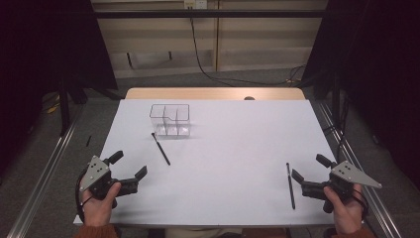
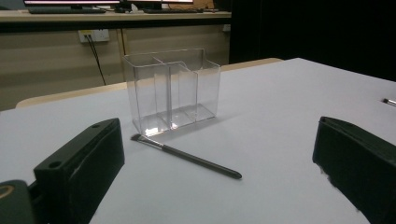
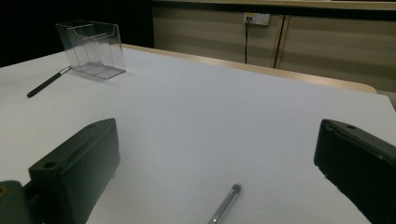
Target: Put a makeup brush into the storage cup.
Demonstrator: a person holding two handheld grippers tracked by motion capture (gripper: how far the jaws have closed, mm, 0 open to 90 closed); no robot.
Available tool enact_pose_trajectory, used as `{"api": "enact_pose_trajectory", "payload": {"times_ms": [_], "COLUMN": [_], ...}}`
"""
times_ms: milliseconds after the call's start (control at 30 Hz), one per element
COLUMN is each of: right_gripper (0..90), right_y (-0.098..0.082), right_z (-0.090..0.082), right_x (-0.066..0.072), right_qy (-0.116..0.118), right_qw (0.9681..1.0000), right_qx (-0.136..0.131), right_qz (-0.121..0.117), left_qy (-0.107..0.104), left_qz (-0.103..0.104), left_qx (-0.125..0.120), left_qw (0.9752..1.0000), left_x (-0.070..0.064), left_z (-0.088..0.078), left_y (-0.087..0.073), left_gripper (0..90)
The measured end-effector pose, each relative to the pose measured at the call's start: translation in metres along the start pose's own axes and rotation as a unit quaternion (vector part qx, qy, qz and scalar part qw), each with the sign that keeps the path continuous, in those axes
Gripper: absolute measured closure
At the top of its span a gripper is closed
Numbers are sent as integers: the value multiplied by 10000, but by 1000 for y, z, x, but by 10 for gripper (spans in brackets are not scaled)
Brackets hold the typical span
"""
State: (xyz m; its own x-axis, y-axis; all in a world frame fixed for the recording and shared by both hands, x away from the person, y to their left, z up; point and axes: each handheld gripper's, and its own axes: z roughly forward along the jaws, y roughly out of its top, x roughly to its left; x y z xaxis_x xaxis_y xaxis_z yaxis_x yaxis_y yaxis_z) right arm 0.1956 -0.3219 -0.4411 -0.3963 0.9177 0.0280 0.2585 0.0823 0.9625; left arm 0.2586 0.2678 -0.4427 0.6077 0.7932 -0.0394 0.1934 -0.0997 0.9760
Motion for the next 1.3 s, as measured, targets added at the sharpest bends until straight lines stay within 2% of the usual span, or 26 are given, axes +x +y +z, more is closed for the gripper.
{"api": "enact_pose_trajectory", "payload": {"times_ms": [167, 267, 300, 367, 500, 533, 600, 667, 700, 733, 833, 1067, 1300], "right_gripper": [0, 0, 0, 0, 0, 0, 0, 0, 0, 0, 0, 0, 0], "right_y": [0, 0, 0, 0, 0, 0, 0, 0, 0, 0, 0, 0, 0], "right_z": [-1, -2, -1, -1, -1, -1, -1, 0, 0, 0, 0, 0, 0], "right_x": [-1, 0, 1, 2, 1, 1, 1, 1, 2, 2, 2, 1, 1], "right_qy": [-30, -21, -11, -3, -15, -6, 0, 19, 9, 10, 7, -10, -15], "right_qw": [10000, 10000, 10000, 10000, 10000, 10000, 10000, 10000, 10000, 10000, 10000, 10000, 10000], "right_qx": [9, -5, 1, 23, 18, 17, 20, 13, 12, 24, 25, 21, 22], "right_qz": [21, 17, -22, -34, -20, -18, -27, -30, -12, -11, -7, -11, -18], "left_qy": [-69, 121, 63, 143, 105, 145, 155, 163, 205, 254, 303, 259, 228], "left_qz": [111, 175, 148, 119, 69, 92, 106, 32, 66, 1, 12, 68, -44], "left_qx": [91, 128, 132, 84, 129, 220, 249, 266, 323, 405, 509, 828, 989], "left_qw": [9999, 9997, 9998, 9998, 9998, 9996, 9995, 9995, 9992, 9989, 9982, 9962, 9948], "left_x": [0, -3, -2, -2, -1, -1, 0, 1, 2, 2, 3, 8, 13], "left_z": [3, 4, 3, 2, 4, 7, 8, 11, 12, 15, 18, 29, 36], "left_y": [1, -1, 0, 1, 1, 2, 3, 5, 6, 8, 9, 14, 19], "left_gripper": [20, 11, 14, 5, 9, 11, 11, 12, 12, 13, 16, 24, 35]}}
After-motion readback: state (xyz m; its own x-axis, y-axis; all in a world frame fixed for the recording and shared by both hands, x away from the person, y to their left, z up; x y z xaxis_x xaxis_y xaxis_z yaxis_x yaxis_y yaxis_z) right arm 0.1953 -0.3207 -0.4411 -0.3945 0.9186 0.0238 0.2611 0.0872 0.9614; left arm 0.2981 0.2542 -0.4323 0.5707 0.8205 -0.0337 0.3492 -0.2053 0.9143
